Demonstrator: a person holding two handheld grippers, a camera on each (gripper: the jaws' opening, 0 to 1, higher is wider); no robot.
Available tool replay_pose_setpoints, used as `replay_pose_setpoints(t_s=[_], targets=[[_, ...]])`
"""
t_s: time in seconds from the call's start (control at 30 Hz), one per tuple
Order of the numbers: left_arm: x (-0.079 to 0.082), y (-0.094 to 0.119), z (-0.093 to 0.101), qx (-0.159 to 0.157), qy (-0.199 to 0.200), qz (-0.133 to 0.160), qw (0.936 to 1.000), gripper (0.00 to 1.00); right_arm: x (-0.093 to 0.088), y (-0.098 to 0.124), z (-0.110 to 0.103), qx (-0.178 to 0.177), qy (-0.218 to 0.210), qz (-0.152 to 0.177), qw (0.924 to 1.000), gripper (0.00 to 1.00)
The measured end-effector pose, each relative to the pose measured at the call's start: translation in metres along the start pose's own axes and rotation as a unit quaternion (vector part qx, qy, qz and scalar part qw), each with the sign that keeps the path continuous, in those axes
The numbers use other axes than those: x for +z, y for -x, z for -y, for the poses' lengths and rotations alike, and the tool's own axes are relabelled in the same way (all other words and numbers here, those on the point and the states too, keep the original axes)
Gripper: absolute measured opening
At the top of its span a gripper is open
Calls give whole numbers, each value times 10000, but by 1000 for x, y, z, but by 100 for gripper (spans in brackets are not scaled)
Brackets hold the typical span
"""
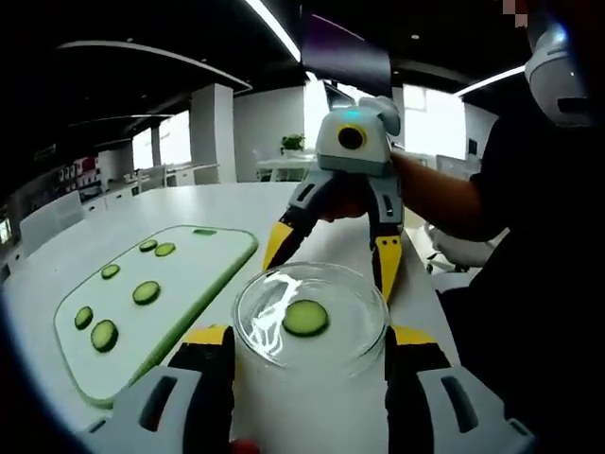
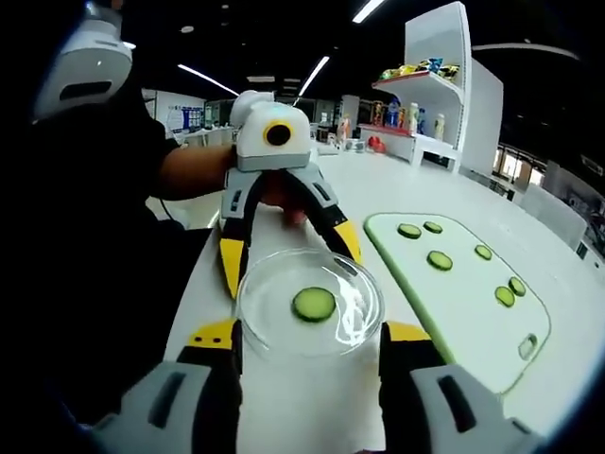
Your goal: Open the petri dish lid, add cucumber slices into the petri dish, and close the lid
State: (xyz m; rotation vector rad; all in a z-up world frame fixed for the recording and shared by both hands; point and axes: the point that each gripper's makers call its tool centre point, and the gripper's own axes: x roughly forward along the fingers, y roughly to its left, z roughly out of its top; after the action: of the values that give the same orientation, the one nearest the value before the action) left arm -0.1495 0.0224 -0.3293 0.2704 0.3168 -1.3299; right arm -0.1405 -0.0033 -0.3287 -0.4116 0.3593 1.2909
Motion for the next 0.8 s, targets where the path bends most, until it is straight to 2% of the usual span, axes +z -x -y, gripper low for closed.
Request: replay_pose_setpoints(t_s=[0.2, 0.43, 0.8], targets=[[8, 11, -1, 235, 170, 164, 9994, 64, 5, 9, -4, -173, -43, 28, 9998, 56], [20, 36, -11, 578, 413, 437, 9965, 62, 16, 25, 5, -638, -104, 268, 9975, 48], [16, 74, -9, 1145, 594, 353, 9910, 65, 21, 48, 4, -1277, -154, 312, 9912, 45]])
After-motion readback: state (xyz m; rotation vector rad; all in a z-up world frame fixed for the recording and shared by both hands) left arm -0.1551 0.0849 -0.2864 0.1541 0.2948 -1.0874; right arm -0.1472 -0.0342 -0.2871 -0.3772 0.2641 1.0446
